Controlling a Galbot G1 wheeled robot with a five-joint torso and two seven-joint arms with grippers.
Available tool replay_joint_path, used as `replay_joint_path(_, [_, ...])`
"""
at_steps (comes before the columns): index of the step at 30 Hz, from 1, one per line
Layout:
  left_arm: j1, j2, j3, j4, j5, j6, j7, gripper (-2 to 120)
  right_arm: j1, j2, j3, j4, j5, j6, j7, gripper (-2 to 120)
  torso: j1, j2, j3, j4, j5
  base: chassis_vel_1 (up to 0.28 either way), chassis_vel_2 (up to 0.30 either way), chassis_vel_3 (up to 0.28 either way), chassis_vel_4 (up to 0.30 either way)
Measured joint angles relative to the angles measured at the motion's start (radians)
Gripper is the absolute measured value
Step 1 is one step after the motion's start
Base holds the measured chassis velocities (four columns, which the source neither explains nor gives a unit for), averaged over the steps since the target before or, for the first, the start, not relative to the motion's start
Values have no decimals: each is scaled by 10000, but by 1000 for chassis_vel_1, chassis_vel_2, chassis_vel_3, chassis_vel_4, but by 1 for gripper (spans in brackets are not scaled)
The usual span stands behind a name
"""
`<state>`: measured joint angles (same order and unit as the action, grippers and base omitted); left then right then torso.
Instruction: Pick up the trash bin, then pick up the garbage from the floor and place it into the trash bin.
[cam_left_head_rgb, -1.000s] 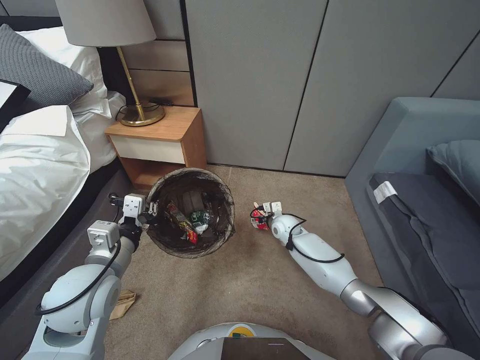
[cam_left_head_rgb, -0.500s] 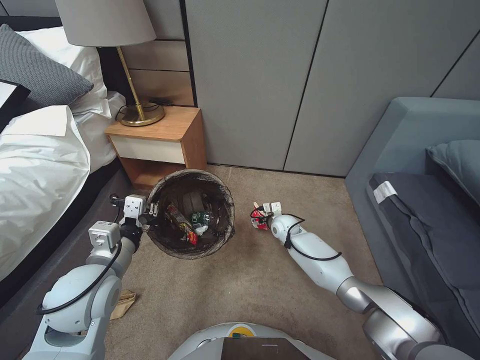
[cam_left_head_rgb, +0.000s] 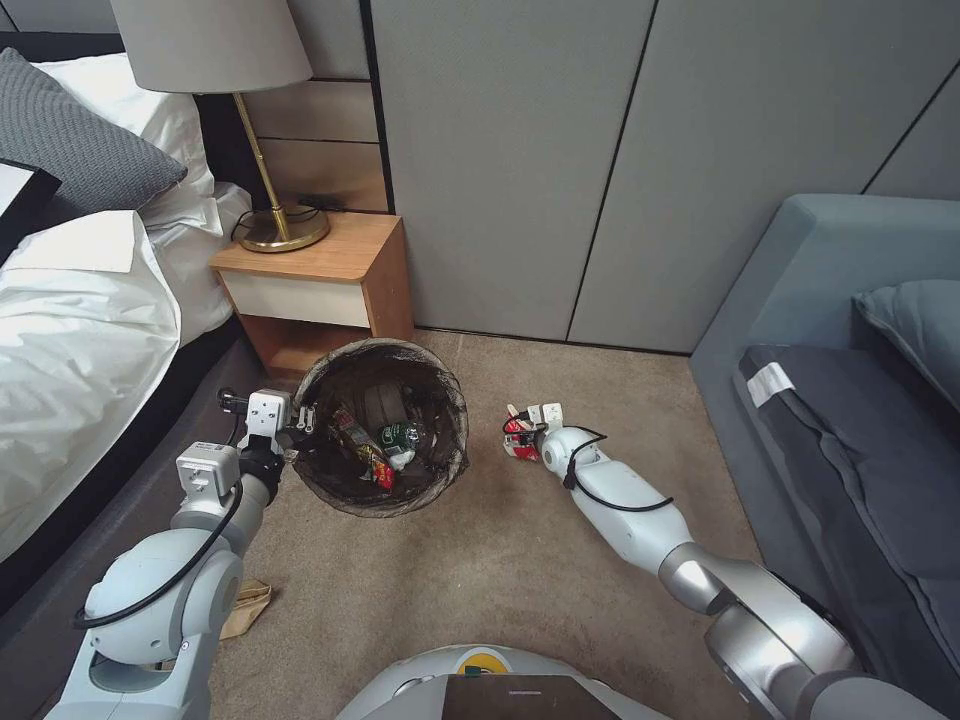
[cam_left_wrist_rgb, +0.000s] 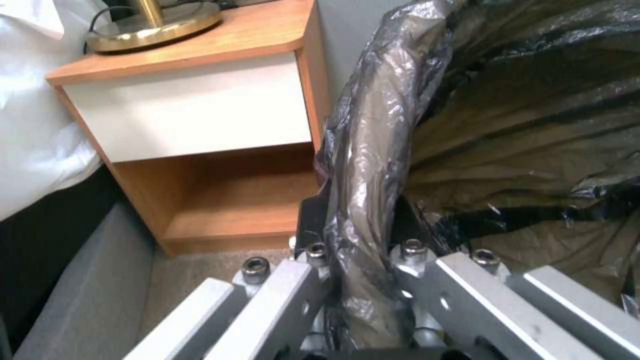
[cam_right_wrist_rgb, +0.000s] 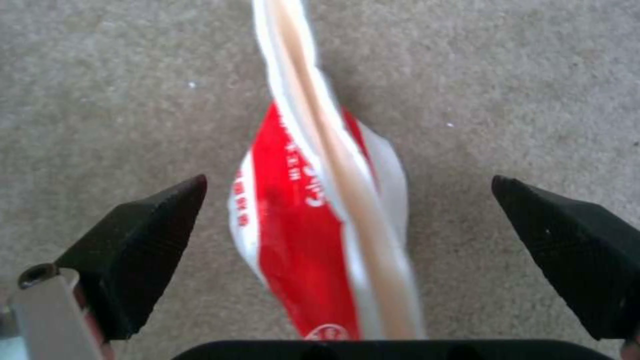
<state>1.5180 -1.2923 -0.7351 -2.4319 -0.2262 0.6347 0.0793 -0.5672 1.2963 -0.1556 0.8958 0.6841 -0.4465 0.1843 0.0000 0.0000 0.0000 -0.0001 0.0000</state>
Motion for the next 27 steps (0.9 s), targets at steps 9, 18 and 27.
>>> replay_joint_path(9, [-47, -28, 2, 20, -2, -2, 1, 0, -10, 180, 262, -422, -386, 136, -182, 100, 0, 0, 0, 1, 1, 0, 0, 0, 0])
replay_joint_path(18, [-16, -23, -51, 23, -9, -4, -1, 0, -21, 270, 390, -727, -654, 228, -302, 100, 0, 0, 0, 1, 0, 0, 0, 0, 0])
replay_joint_path(27, [1, -37, -38, 22, -9, -8, -4, 0, -23, 355, 480, -926, -965, 306, -512, 96, 0, 0, 0, 1, 0, 0, 0, 0, 0])
